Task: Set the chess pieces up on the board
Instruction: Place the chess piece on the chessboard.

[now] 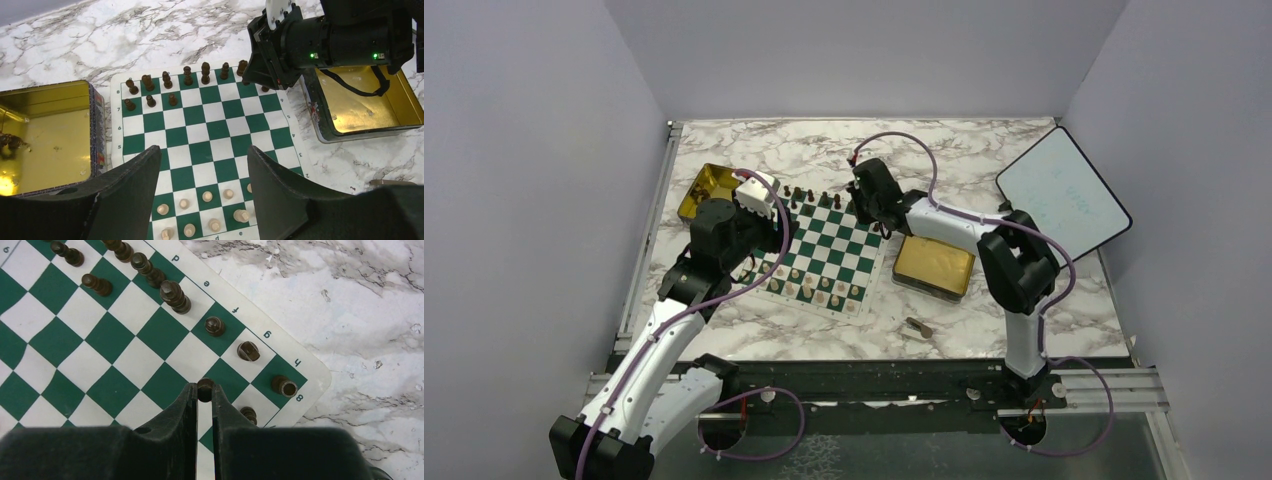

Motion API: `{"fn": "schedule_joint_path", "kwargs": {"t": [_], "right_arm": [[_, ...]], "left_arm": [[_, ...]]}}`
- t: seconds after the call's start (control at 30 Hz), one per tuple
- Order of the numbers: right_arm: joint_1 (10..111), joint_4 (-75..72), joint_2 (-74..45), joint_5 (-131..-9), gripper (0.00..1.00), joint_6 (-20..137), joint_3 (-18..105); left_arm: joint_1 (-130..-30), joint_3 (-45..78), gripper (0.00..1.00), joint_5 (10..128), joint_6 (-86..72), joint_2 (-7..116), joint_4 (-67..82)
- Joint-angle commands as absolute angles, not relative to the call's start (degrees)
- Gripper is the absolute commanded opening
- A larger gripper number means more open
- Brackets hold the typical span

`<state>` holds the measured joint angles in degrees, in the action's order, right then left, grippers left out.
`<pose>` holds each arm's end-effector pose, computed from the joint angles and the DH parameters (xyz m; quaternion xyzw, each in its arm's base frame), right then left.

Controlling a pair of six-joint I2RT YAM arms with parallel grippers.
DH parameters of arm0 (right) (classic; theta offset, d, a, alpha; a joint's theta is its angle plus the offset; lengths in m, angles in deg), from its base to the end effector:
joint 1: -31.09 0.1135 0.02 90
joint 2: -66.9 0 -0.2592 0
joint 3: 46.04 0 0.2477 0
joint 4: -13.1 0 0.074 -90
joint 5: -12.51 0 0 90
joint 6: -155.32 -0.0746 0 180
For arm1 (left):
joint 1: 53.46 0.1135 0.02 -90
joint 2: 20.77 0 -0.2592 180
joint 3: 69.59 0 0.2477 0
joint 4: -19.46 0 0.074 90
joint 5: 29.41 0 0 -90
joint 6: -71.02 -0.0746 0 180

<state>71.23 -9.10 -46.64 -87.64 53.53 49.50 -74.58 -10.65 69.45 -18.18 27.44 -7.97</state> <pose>0.3691 0.2940 0.1794 -0.1851 0.8851 0.1115 0.4122 0.2124 -0.0944 0.3104 0.1865 0.7792 -0.1740 0.5725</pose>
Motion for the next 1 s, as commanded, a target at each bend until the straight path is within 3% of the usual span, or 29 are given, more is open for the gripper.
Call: {"fn": "schedule_joint_path", "kwargs": {"t": [0.0, 0.97], "right_arm": [[71.6, -7.3, -48.5, -91.5, 0.15, 55.0, 49.6], [72.0, -6.6, -51.0, -91.3, 0.16, 54.0, 47.7]], "left_arm": [[-74.8, -11.1, 0.65, 67.9, -18.7, 26.6, -8.3], [-74.8, -11.2, 0.66, 68.4, -18.7, 26.8, -8.3]]}}
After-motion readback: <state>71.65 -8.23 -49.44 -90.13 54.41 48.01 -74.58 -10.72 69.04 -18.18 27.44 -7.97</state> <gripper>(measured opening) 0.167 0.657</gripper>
